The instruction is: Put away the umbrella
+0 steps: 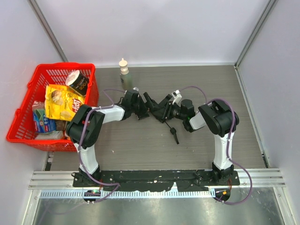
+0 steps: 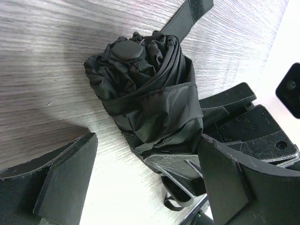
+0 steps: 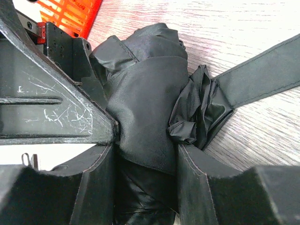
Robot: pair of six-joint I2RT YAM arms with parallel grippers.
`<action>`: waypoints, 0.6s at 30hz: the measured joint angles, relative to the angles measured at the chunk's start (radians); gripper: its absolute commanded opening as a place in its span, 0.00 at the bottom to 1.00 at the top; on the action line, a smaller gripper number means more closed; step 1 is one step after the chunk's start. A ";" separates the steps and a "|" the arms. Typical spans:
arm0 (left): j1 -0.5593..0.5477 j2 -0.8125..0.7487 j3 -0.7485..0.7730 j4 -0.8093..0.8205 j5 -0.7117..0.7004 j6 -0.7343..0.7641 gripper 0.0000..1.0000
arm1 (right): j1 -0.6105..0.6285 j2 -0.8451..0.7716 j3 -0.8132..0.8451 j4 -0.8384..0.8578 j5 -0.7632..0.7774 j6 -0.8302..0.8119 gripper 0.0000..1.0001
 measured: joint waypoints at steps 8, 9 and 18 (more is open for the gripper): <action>0.002 0.042 0.055 -0.023 0.015 0.020 0.79 | -0.019 0.039 0.042 0.005 -0.086 0.049 0.01; 0.002 0.048 0.062 -0.027 0.015 0.028 0.76 | -0.020 0.045 0.051 0.000 -0.100 0.051 0.01; 0.005 0.076 0.097 -0.058 0.000 0.035 0.11 | -0.030 0.045 0.114 -0.117 -0.164 0.035 0.01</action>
